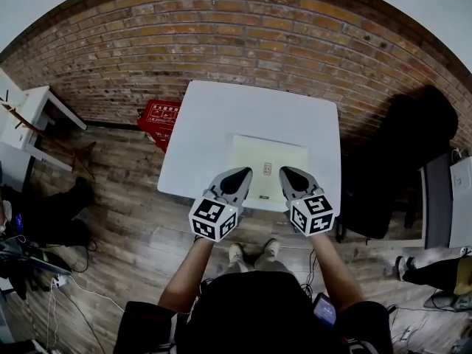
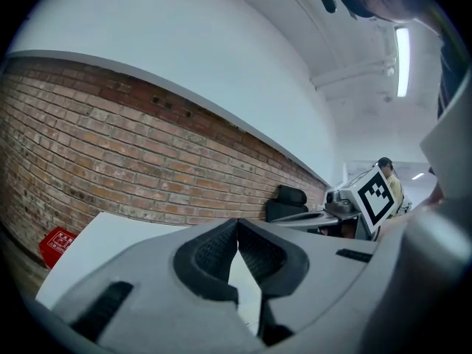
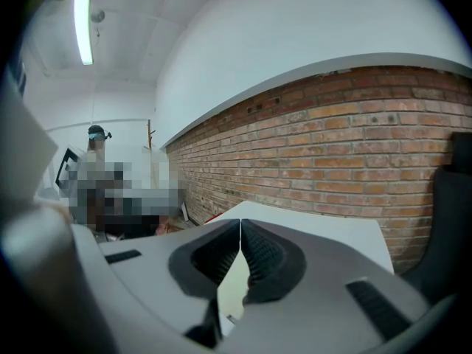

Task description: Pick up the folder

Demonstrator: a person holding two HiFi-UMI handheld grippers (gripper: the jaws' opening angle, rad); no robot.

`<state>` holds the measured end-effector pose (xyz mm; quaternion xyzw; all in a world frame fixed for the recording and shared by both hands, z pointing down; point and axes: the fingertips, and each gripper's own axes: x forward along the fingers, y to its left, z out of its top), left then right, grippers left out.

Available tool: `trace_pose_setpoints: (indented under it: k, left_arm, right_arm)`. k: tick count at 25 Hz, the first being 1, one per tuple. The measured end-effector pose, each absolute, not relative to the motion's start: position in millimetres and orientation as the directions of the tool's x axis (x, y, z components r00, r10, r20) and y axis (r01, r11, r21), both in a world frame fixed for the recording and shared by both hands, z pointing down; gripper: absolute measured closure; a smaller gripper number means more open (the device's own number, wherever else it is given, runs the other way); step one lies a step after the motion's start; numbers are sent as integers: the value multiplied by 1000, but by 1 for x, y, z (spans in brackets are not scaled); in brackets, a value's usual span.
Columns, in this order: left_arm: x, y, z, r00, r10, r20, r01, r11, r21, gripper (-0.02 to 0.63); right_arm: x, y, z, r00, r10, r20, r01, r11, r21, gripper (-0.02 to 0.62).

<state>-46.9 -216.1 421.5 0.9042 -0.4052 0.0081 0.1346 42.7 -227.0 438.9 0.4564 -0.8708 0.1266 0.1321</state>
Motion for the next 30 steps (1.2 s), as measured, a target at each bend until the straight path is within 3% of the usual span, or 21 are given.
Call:
trace_pose_setpoints:
  k: [21, 30]
  left_arm:
    - [-51, -240, 499, 572, -783, 244, -804, -476, 356, 586]
    - [-68, -227, 544, 521, -811, 265, -794, -347, 500, 586]
  right_arm:
    - [50, -280, 480, -622, -657, 427, -750, 656, -83, 567]
    - [40, -289, 519, -630, -537, 560, -661, 750, -25, 565]
